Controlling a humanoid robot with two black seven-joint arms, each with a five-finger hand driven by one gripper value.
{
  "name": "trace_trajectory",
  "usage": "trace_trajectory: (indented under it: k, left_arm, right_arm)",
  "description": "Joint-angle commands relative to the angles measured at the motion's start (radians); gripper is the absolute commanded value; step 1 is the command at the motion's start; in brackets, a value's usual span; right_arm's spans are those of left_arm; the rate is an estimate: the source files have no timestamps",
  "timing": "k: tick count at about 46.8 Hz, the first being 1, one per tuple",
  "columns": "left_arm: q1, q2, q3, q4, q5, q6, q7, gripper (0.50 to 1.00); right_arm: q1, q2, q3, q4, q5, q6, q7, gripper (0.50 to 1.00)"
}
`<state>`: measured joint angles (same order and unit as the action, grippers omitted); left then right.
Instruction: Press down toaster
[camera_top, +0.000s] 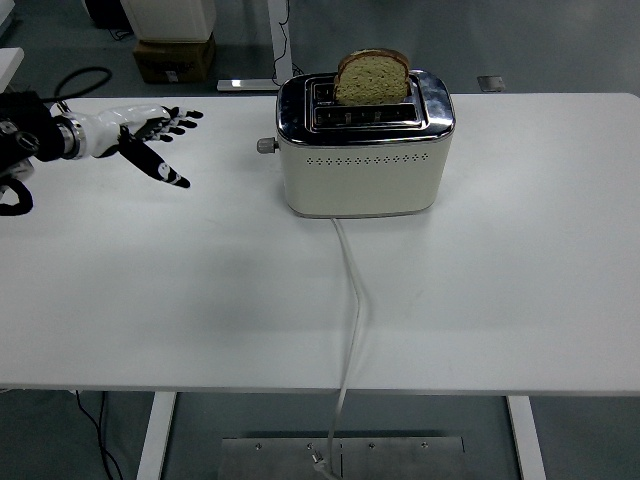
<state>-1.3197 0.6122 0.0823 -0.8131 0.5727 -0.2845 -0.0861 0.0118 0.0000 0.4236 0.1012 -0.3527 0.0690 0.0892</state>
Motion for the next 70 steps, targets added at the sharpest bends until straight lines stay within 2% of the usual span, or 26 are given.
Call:
trace_trajectory:
  k: [1,15,24,29,38,49,70]
  left_arm:
    - [-0.035,0.021,0.001,0.000,-0.039,-0.002,-0.001,1.000]
    - [-0.082,0.034,-0.010,0.000,-0.246,0.008,-0.001,1.000]
    - [-0.069,0.031,-0.113,0.014,-0.338,0.019,-0.001,1.000]
    - [-0.044,0.026,-0.164,0.041,-0.390,0.041,-0.004,1.000]
    - [0.013,0.017,-0.259,0.109,-0.511,0.044,-0.006,1.000]
    - [0.031,0.015,-0.303,0.163,-0.571,0.048,-0.006,1.000]
    - [0.154,-0.011,-0.411,0.259,-0.708,0.050,-0.006,1.000]
  right_arm:
    - [0.000,0.000,0.000,0.000,0.000,0.000,0.000,1.000]
    - [-0.001,0.000,0.000,0.000,0.000,0.000,0.000,1.000]
    - [-0.001,0.000,0.000,0.000,0.000,0.000,0.000,1.000]
    - [0.001,0.000,0.000,0.000,0.000,0.000,0.000,1.000]
    - [-0.001,0.000,0.001,0.000,0.000,0.000,0.000,1.000]
    - [0.001,0.000,0.000,0.000,0.000,0.000,0.000,0.998]
    - [-0.001,0.000,0.000,0.000,-0.002,0.000,-0.003,0.998]
